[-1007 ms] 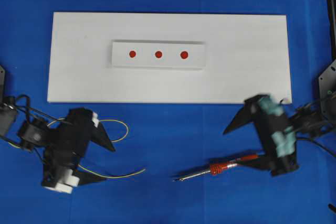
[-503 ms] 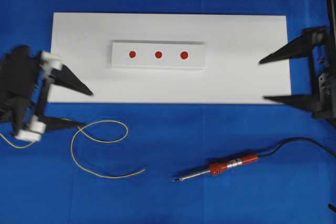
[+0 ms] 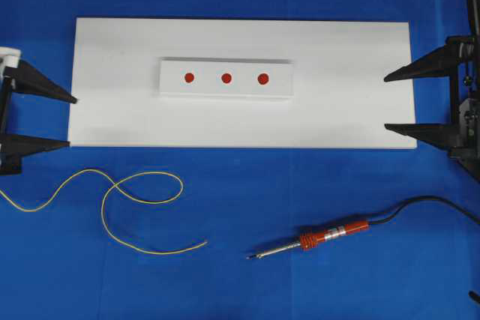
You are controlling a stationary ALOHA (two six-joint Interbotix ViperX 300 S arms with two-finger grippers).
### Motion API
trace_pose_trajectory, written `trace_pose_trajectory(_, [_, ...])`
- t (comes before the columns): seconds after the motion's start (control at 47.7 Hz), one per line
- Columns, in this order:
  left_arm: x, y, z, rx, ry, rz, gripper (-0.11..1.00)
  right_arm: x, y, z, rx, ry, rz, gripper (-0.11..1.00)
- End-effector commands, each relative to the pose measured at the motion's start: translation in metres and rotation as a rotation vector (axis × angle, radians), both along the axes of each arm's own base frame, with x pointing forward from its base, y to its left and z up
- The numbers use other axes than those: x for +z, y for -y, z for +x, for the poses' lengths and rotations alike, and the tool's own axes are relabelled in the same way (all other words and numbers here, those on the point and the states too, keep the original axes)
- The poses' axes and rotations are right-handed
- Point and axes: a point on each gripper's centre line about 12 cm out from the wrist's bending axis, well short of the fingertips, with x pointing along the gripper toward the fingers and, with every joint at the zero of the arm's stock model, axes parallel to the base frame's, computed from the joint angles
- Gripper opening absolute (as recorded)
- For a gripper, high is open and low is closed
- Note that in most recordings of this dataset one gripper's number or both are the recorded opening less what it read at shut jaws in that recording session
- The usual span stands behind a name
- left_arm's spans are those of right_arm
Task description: Touch the tip of the soldering iron to the tip of the solder at the mark.
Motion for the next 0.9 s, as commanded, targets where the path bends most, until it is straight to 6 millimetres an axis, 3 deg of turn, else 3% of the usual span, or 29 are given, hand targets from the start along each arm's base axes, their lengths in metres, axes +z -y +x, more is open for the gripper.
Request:
trace_pose_trajectory(0.0, [0.0018,-0.0018,-0.0036,0.009,0.014,0.0,0.76,0.0019,0.0022,0.0017,-0.012,0.026,0.01,0.85])
trace_pose_trajectory(0.881, [-0.0019,-0.003,-0.0097,0.013,-0.007,0.004,0.76,-0.0023,0.0051,0.0015,-0.03,0.014,0.016,0.85])
